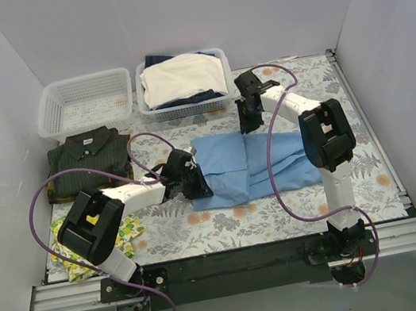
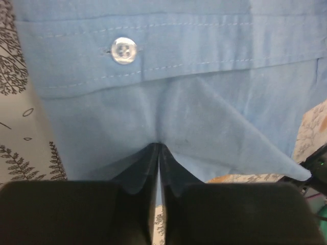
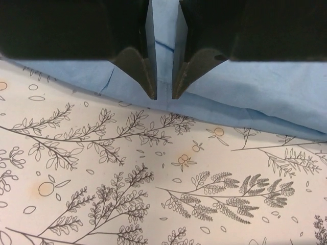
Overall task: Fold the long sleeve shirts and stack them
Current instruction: Fold the shirt
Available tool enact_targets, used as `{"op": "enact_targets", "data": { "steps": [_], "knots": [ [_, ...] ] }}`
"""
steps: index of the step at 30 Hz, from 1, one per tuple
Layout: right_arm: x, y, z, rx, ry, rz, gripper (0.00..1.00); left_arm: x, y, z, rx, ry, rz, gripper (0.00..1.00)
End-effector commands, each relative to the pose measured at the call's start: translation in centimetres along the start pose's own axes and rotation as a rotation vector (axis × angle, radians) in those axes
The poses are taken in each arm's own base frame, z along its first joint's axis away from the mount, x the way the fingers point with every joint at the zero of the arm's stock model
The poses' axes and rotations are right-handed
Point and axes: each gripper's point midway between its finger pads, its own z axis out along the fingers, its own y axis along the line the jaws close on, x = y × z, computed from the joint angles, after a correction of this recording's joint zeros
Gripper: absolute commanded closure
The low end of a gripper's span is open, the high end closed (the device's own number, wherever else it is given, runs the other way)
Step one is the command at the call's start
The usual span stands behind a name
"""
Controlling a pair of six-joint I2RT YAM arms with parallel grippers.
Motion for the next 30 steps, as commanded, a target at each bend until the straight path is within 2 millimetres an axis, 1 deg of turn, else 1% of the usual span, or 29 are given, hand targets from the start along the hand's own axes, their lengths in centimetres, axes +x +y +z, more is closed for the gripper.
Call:
{"op": "enact_targets", "data": {
  "steps": [1, 2, 3, 4, 5, 6, 7, 8, 9, 10, 11, 12, 13, 14, 15, 16, 18, 20, 23, 24, 25, 26, 27, 29, 30],
  "knots": [
    [-1.2, 1.1, -4.8, -0.04, -0.072, -0.04, 0.74, 10.2, 9.4, -1.3, -0.364, 0.311, -0.025, 1.0],
    [-1.0, 1.2, -5.5, -0.051, -0.077, -0.044, 0.74, 10.1, 9.5, -1.4, -0.367, 0.304, -0.027, 1.0],
    [-0.9, 2.0, -7.6, -0.104, -0.095, -0.065, 0.73, 9.8, 9.6, -1.5, -0.372, 0.287, -0.021, 1.0],
    [0.2, 2.6, -8.2, -0.143, -0.077, -0.079, 0.72, 9.6, 9.3, -1.5, -0.368, 0.278, -0.017, 1.0],
    [1.9, 2.3, -8.2, -0.15, -0.043, -0.086, 0.71, 9.3, 9.2, -1.5, -0.368, 0.273, -0.017, 1.0],
    [2.5, 2.7, -9.7, -0.18, -0.053, -0.099, 0.68, 9.1, 9.0, -1.6, -0.367, 0.269, -0.023, 1.0],
    [3.7, 3.2, -10.2, -0.214, -0.034, -0.108, 0.67, 8.6, 8.5, -1.6, -0.36, 0.255, -0.024, 1.0],
    [5.7, 2.7, -9.9, -0.22, 0.008, -0.107, 0.66, 8.1, 8.3, -1.7, -0.362, 0.242, -0.025, 1.0],
    [6.3, 2.9, -10.9, -0.244, 0.003, -0.107, 0.63, 7.4, 7.8, -2.4, -0.364, 0.211, -0.032, 0.99],
    [7.1, 3.0, -11.2, -0.268, 0.016, -0.106, 0.61, 6.4, 7.1, -2.8, -0.352, 0.179, -0.032, 0.77],
    [8.7, 2.4, -10.7, -0.263, 0.044, -0.097, 0.59, 5.7, 6.6, -3.2, -0.344, 0.149, -0.033, 0.67],
    [8.9, 2.5, -11.5, -0.277, 0.025, -0.098, 0.58, 5.0, 6.1, -3.9, -0.34, 0.116, -0.047, 0.54],
    [9.4, 2.3, -11.4, -0.277, 0.03, -0.097, 0.57, 3.7, 5.0, -4.9, -0.31, 0.057, -0.044, 0.36],
    [9.7, 2.1, -11.5, -0.276, 0.028, -0.096, 0.57, 2.2, 4.5, -5.6, -0.31, -0.005, -0.047, 0.32],
    [10.1, 1.9, -11.6, -0.274, 0.03, -0.098, 0.57, 1.6, 4.4, -6.3, -0.312, -0.029, -0.048, 0.3],
    [10.3, 1.8, -11.6, -0.271, 0.032, -0.096, 0.57, 0.5, 3.7, -7.2, -0.291, -0.075, -0.049, 0.28],
    [10.7, 1.7, -11.6, -0.273, 0.036, -0.1, 0.57, -0.9, 3.6, -8.0, -0.268, -0.112, -0.072, 0.27],
    [10.8, 1.7, -11.6, -0.277, 0.039, -0.103, 0.57, -2.1, 3.9, -8.7, -0.242, -0.136, -0.097, 0.27],
    [10.8, 1.7, -11.4, -0.276, 0.044, -0.107, 0.58, -3.2, 4.9, -9.1, -0.251, -0.167, -0.112, 0.27],
    [10.9, 1.7, -11.3, -0.275, 0.049, -0.104, 0.58, -3.3, 4.9, -8.9, -0.229, -0.161, -0.116, 0.27],
    [10.8, 1.8, -11.3, -0.274, 0.045, -0.108, 0.58, -3.6, 5.2, -8.8, -0.228, -0.166, -0.122, 0.27],
    [10.8, 1.8, -11.3, -0.274, 0.045, -0.105, 0.58, -4.1, 6.1, -8.7, -0.236, -0.173, -0.137, 0.27],
    [10.8, 1.8, -11.3, -0.275, 0.047, -0.106, 0.58, -4.3, 6.2, -7.9, -0.208, -0.163, -0.144, 0.28],
    [10.9, 1.7, -11.2, -0.272, 0.049, -0.108, 0.58, -5.4, 6.7, -7.4, -0.182, -0.171, -0.163, 0.3],
    [11.0, 1.7, -11.2, -0.27, 0.05, -0.108, 0.58, -6.3, 6.2, -6.6, -0.134, -0.184, -0.147, 0.3]
  ]
}}
